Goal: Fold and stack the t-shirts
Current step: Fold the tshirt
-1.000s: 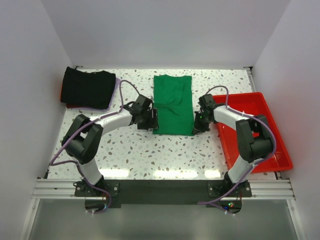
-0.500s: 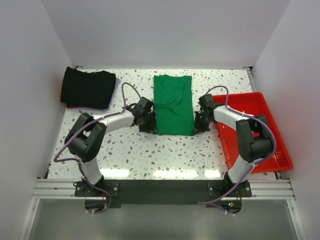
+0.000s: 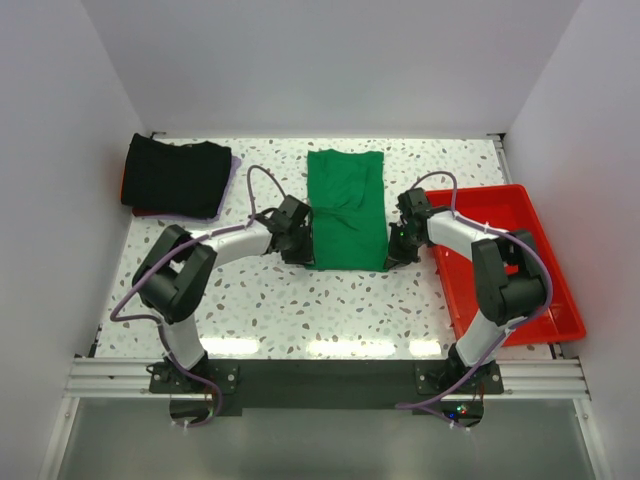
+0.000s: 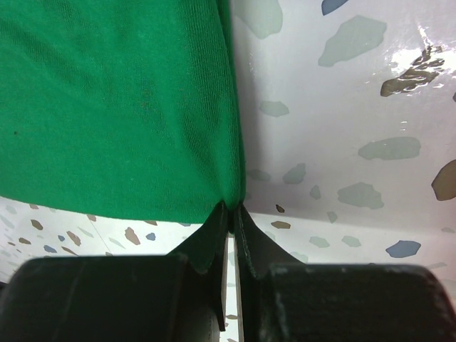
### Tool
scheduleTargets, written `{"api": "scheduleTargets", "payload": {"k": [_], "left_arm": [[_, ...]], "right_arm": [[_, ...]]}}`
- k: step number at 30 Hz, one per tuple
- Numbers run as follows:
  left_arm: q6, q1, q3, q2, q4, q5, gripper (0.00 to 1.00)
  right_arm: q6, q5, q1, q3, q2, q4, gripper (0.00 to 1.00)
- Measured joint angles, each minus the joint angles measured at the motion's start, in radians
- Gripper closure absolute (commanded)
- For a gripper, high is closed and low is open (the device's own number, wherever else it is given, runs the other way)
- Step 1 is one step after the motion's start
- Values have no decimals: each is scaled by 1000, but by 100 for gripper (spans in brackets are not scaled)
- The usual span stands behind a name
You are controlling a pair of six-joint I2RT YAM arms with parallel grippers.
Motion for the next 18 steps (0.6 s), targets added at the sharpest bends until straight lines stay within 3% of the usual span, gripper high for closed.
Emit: {"api": "scheduleTargets", "payload": {"k": [6, 12, 18], "left_arm": [[0, -11, 0, 4, 5, -4, 72], [-6, -17, -7, 8, 20, -7, 100], [-7, -17, -8, 7, 23, -7, 100]], "right_arm": [[0, 0, 0, 0, 0, 0, 98], [0, 0, 0, 0, 0, 0, 100], [-3, 2, 3, -1, -9, -5, 100]]}}
